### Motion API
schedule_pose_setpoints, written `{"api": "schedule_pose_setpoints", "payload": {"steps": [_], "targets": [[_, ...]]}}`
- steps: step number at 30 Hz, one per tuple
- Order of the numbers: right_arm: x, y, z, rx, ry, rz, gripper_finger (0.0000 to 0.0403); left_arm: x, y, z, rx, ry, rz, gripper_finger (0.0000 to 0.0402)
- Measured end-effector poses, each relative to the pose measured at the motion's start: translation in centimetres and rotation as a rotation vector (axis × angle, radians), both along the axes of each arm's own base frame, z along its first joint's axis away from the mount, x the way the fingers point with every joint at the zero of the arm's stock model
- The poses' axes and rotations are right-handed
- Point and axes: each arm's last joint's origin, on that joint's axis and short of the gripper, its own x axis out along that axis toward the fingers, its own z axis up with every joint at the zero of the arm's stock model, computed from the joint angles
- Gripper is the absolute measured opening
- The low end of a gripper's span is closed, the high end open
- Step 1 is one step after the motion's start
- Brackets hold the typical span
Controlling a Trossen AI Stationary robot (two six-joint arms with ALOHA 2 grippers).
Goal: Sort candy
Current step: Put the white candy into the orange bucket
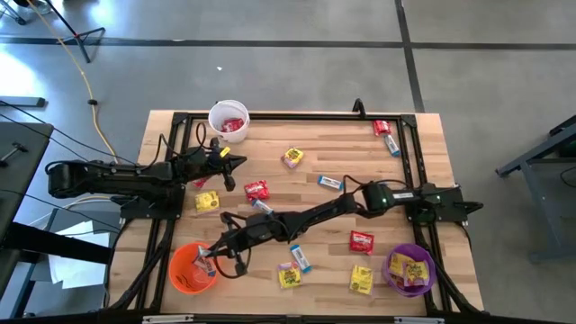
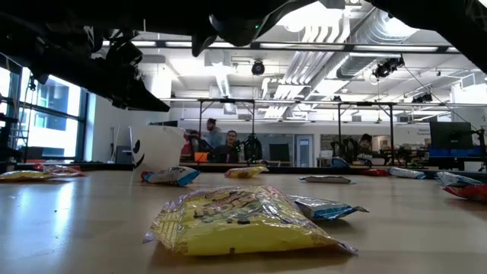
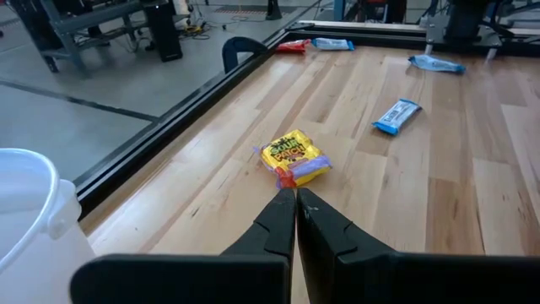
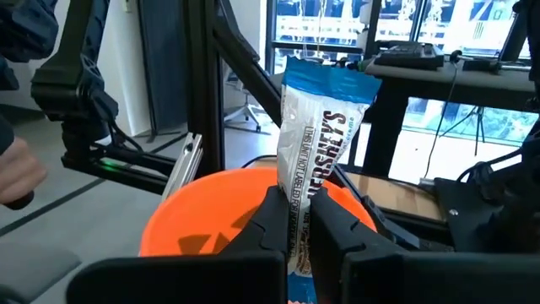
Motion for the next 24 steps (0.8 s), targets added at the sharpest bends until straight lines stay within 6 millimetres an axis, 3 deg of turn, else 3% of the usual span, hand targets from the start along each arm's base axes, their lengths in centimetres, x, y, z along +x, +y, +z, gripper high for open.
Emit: {"api": "schedule_pose_setpoints", "payload": {"steps": [12,18,24], "targets": [[-0.2,0.8,0.0,0.04,-0.013,0.055,0.0007,0.0,0.0,0.0,-0.006,-0.003,0.001,0.0],[0.1,1.0,-1.7,0.054,-0.029,0.06,0.0007,0.0,0.0,0.0,-0.006,-0.003,0.001,0.0],[0.1,0.8,-1.5,0.071,-0.035,0.047,0.0012,0.0,0.0,0.0,-0.006,-0.003,0.001,0.0]]}}
